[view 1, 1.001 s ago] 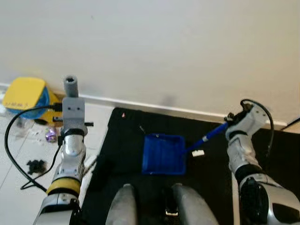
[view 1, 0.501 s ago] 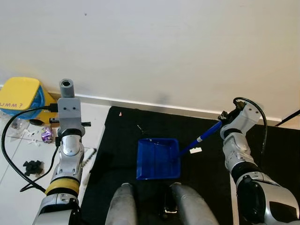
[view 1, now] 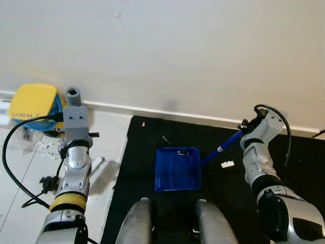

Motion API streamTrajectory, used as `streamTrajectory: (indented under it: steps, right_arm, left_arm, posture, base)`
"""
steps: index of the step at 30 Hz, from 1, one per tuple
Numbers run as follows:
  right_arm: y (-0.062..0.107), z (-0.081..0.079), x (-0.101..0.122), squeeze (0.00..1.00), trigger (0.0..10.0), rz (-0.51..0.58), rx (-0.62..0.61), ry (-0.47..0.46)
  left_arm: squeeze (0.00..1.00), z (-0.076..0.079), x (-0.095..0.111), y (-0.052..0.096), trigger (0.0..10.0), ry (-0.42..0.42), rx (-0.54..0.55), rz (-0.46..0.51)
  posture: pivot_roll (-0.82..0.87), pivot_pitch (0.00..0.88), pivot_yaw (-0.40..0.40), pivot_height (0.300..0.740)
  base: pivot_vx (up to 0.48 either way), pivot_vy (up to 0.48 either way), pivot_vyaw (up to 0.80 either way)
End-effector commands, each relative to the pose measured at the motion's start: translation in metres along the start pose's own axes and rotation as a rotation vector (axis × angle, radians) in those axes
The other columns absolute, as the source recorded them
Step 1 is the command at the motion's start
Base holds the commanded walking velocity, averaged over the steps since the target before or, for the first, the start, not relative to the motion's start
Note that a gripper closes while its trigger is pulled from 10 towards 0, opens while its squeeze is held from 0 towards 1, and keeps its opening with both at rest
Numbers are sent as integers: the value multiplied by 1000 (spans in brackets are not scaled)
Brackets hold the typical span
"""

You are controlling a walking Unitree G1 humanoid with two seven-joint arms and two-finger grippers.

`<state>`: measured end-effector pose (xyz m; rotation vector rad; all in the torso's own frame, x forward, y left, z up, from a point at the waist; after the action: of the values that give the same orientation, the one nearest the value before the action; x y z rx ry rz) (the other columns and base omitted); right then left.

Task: Sweep floor

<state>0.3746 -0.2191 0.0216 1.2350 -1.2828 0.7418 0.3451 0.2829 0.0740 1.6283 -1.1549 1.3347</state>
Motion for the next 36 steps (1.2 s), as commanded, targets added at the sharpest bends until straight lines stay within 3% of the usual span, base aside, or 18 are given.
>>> streamTrajectory:
  steps: [1,5,16,24,36]
  right_arm:
    - [1,4,-3,0,10000,-13,-16,-12]
    - [1,2,-3,0,10000,-10,0,-9]
    - [0,-7,-3,0,10000,-22,39,-10]
    - [-4,-19,3,0,10000,-19,99,-12]
    - [-6,-32,9,0,10000,-19,164,2]
  left_arm:
    - [0,-1,2,0,10000,-16,-3,11]
    - [0,-2,2,0,10000,-14,0,7]
    - [0,-4,0,0,10000,4,26,-5]
    - [0,-5,-28,3,10000,131,97,-163]
    - [0,-1,-40,11,10000,185,116,-212]
  posture:
    - [98,105,-17,740]
    - [98,102,-18,740]
    - [98,95,-22,740]
    - [97,103,-29,740]
    - [106,109,-41,740]
  base:
    - [0,0,0]
    - [0,0,0]
    - [0,0,800]
    - [0,0,800]
    - [0,0,800]
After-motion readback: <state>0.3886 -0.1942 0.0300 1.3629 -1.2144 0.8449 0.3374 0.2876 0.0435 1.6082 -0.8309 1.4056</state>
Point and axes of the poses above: a point about 5 cm out from each wrist's last joint towards the gripper, its own y axis pointing back from the gripper into the wrist, its own x axis along the axis of the wrist's last joint, z = x × y, the point moved 6 cm from there along -y, pointing out of the wrist towards the gripper, and after that the axes turned 7 degrees about y, right-handed, at the moved point
